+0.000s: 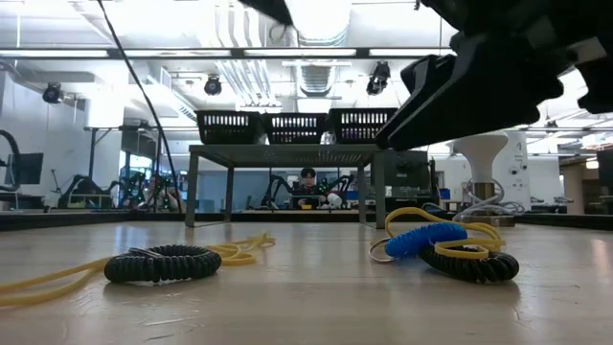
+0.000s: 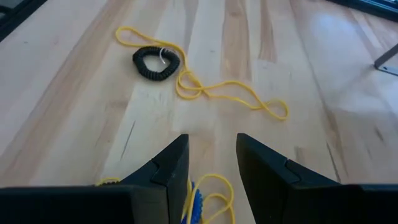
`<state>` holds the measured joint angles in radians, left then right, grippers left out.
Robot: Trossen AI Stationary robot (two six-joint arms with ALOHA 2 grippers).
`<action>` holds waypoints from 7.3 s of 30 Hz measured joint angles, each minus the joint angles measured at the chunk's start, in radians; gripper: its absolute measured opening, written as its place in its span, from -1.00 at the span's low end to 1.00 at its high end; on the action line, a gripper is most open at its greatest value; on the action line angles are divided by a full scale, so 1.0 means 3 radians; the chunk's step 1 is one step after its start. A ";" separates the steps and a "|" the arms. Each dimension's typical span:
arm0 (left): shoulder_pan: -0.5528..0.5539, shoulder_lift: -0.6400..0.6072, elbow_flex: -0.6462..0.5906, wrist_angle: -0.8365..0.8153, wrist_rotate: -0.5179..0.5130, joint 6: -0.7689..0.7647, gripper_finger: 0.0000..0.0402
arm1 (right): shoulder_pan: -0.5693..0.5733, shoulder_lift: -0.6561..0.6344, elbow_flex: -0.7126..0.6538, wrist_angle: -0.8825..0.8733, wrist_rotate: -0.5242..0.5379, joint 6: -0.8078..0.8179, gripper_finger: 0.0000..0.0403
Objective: Pick & Place Office Desk Supplies
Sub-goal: Put the yellow rubber band into the middle black basket, then put the blue spring keychain into the right black basket, then put the yellow rubber band into the middle black basket
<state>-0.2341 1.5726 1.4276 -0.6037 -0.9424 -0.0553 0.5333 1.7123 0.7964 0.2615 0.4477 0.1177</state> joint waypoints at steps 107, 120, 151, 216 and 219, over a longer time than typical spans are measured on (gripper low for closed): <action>-0.1168 0.0425 -0.2815 0.3679 0.0748 -0.1768 -0.32 | -0.0055 0.0234 0.0812 -0.1087 -0.0698 -0.0203 -0.71; -0.1168 0.0423 -0.2815 0.3574 0.0749 -0.1850 -0.32 | -0.0616 0.0270 0.0019 -0.0011 -0.0513 0.0680 -0.60; -0.1166 0.0423 -0.2814 0.3491 0.0748 -0.1880 -0.32 | -0.0852 0.0554 0.0065 -0.0037 -0.0894 0.0031 -0.37; -0.1167 0.0423 -0.2814 0.3403 0.0746 -0.1944 -0.32 | -0.0618 -0.0895 0.0083 -0.0916 -0.0649 -0.0052 -0.31; -0.1166 0.0423 -0.2814 0.3404 0.0746 -0.1965 -0.32 | -0.0314 -0.0641 -0.0165 -0.0458 -0.0651 -0.0045 -0.33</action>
<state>-0.5839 1.6997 0.5835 0.4175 -0.7185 -0.6448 0.4390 1.5198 0.7469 0.1242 0.2523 0.1041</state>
